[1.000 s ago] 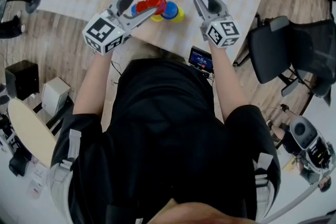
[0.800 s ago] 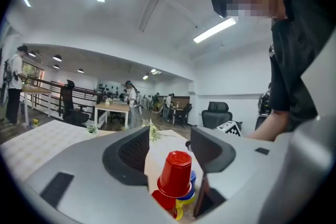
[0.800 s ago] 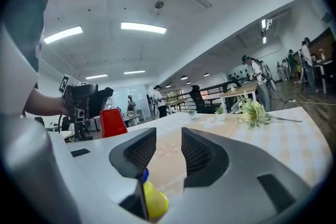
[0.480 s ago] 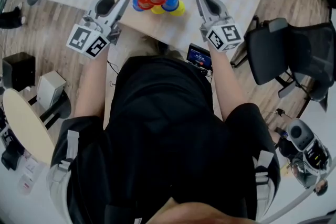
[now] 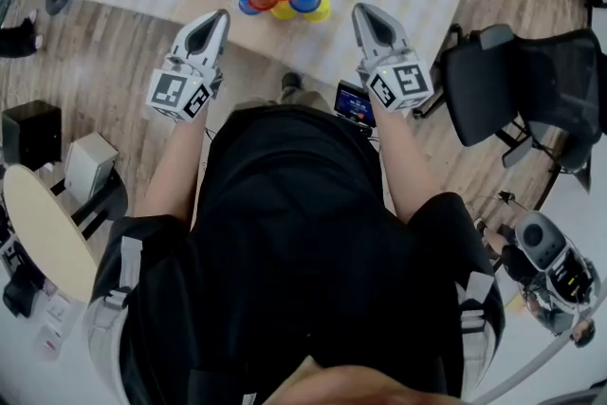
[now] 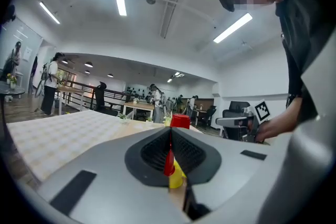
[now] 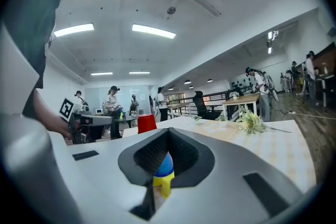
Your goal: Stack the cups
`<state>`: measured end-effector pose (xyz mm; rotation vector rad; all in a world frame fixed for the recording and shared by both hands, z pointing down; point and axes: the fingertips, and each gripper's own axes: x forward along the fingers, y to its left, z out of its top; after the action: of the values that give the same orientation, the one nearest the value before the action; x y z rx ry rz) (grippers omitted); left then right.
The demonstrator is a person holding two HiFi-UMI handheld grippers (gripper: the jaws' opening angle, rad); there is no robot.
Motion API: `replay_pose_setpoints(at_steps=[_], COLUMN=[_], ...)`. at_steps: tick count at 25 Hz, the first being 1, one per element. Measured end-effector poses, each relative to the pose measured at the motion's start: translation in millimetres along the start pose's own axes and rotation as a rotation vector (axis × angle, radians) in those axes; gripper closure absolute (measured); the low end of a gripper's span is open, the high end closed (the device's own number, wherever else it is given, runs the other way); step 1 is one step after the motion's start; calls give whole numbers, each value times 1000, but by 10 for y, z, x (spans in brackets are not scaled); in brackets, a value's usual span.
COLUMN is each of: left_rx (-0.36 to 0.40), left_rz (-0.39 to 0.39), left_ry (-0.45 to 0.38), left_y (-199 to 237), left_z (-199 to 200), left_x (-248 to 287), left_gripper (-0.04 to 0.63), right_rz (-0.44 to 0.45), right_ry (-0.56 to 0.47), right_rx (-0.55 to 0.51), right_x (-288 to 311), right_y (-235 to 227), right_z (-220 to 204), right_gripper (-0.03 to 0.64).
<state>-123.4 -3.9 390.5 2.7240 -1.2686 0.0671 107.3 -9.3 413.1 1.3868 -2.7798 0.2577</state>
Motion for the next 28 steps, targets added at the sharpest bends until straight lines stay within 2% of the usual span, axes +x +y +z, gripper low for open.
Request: replay_pose_setpoints(at_steps=[4,8,21,28], left_rx=[-10,-5,35,40], left_rz=[15,-1,22,30], left_ry=[41,58,-31,-19], left_y=[-36,-105,-256,-352], left_z=[-267,-341,-88,-170], left_x=[-101,-217,-619,-880], left_gripper=[591,591,591,591], right_rz=[-27,-44,-90,-132], right_ry=[7,14,21,22], right_rx=[-11,-24,-32,-18], right_x=[-118,-234,-585,-785], right_y=[126,328,784,929], right_z=[-23,-39,-235,-335], right_gripper=[606,606,606,607])
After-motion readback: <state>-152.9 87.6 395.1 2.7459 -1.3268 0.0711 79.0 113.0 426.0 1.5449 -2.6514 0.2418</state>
